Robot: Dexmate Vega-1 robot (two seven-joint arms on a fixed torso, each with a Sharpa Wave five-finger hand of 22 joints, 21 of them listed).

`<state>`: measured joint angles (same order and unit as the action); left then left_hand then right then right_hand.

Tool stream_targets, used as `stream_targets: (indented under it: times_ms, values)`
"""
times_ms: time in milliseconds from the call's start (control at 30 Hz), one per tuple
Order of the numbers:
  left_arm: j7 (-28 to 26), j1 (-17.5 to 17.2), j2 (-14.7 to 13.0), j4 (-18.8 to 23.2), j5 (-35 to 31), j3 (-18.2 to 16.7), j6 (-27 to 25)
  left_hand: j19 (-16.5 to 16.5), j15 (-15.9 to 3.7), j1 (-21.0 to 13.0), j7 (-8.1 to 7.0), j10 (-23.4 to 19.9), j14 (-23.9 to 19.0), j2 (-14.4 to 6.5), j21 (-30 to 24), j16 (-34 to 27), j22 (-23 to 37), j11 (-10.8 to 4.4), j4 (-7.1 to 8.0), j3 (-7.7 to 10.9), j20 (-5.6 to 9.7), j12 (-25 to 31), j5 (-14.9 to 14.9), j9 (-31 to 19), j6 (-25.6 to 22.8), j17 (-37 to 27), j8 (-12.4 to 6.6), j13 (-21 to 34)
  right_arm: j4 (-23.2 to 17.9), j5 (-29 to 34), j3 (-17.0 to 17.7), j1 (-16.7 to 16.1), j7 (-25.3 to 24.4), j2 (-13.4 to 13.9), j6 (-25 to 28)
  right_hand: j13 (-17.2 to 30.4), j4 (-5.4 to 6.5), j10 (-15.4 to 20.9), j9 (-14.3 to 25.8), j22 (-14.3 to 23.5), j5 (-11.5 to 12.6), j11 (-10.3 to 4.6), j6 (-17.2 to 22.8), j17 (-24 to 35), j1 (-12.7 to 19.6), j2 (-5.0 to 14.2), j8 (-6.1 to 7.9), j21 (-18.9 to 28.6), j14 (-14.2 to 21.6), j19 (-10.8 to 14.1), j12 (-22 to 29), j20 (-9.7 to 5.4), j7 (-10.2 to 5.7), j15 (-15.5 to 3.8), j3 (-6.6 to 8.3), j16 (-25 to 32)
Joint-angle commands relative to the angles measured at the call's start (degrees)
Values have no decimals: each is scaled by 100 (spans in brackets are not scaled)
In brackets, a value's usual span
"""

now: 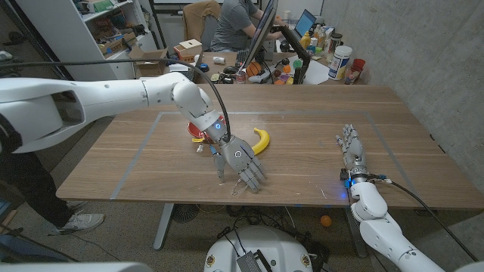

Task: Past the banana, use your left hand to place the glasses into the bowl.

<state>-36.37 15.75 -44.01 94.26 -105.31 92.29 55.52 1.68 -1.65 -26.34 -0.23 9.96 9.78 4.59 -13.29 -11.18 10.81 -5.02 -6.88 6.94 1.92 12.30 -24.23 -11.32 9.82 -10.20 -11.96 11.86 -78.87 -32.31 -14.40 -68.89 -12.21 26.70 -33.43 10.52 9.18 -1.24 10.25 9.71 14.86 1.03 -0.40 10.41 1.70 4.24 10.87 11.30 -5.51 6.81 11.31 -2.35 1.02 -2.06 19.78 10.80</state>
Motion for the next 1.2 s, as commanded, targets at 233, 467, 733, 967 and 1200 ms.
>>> stream_targets:
  times_ms: [233,467,733,967,1200]
  values:
    - [-339,16,-67,69,-418,311,-321,-412,-169,-368,-222,208,59,-502,-154,-62,63,-207,9,149,-101,141,-42,-23,1066,-19,-127,37,-155,19,62,-137,-41,36,-90,22,3,67,11,20,22,10,43,6,-14,346,-1,-3,35,44,-6,-250,29,-67,-27,10]
    - [-560,14,-121,116,-572,405,-572,-1322,-364,-1340,-241,-110,-588,-1049,-440,-111,65,-283,-248,485,51,204,119,-7,807,2,-187,33,-176,88,79,-172,-39,-21,-292,22,-1,131,11,19,25,9,97,3,-7,348,18,7,114,74,15,-260,20,-81,-25,34]
    - [-676,-8,-179,157,-588,387,-719,-3345,-653,-2387,-188,-405,-1790,-1234,-1137,-199,17,-300,-296,748,129,280,585,-7,545,-12,-180,44,-271,182,94,-186,-67,-45,-385,23,-6,160,11,19,27,8,114,1,2,352,20,13,150,95,22,-265,25,-71,-20,40]
    - [-828,-140,-240,92,-605,330,-915,-4766,-1051,-3665,-70,-823,-3127,-1244,-1758,-324,16,-161,-376,1174,511,409,1053,0,54,-91,-241,32,-331,194,142,-217,-89,-81,-476,23,-11,178,12,18,29,20,133,-1,10,355,24,13,162,101,24,-268,22,-66,-16,37]
    - [-1045,-277,-186,-188,-339,213,-806,-5850,-1168,-4320,130,-2379,-5049,-1084,-2603,-601,48,-181,-256,1371,787,900,1340,-8,-1402,-147,-577,27,-397,275,179,-245,-194,-77,-415,23,-15,177,12,18,30,12,145,-2,17,357,24,12,166,105,18,-268,24,-74,-11,31]
